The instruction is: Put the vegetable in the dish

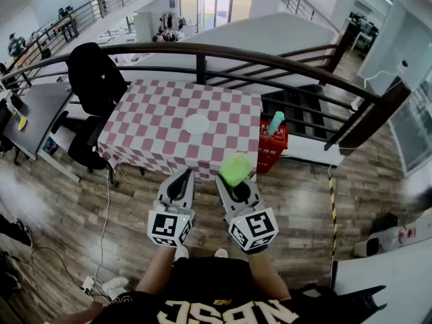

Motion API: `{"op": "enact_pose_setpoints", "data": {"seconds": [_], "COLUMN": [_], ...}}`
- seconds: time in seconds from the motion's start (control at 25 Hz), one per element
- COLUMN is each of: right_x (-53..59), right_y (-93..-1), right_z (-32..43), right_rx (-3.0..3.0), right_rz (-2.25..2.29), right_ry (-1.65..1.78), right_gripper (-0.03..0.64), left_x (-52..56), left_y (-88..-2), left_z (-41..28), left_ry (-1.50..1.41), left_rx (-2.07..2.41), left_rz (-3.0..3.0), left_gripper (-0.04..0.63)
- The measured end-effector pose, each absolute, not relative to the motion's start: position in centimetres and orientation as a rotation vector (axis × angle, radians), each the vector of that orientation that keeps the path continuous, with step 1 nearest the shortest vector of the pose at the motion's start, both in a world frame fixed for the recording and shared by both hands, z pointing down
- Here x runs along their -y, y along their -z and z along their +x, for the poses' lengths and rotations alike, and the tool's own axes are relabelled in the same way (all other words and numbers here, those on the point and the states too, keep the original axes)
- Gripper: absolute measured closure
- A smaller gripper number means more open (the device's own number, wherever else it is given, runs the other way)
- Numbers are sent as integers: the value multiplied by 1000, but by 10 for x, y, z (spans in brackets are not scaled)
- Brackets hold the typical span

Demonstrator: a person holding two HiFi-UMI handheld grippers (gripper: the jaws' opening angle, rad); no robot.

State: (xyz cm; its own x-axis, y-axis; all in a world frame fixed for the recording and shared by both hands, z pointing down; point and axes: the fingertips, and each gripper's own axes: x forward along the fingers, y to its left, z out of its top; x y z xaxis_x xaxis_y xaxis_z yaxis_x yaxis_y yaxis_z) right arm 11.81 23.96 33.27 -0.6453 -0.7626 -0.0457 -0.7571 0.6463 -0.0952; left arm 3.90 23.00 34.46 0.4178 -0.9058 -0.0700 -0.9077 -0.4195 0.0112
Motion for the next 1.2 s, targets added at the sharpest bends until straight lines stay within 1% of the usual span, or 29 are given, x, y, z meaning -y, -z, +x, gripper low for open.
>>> {"op": "enact_pose_setpoints", "data": {"seconds": [0.2,0.4,0.8,1.0,1.2], "right_x": [-246,-250,-242,-200,-129], "right_y": [-334,-344,-373,-396,-410], "right_z": [151,169,158,142,117], "right_rx": [-2775,-2776,-2827,-2835,-2835], "right_rz": [-1287,-1286,-1198,-1232,-1322], "right_ry": [132,145,216,289,337], "right_gripper": [526,526,525,525,525], "left_x": [-238,-245,-234,-191,-109], "left_y": [-346,-356,-379,-393,-393], "left_z": [70,83,77,68,45], "left_ry": [-98,-77,-8,18,-14], "left_rx": [-1686,-1710,-1772,-1740,-1671], "left_rz": [-2626,-2612,-2619,-2628,-2662], "left_gripper": [577,577,577,575,577]}}
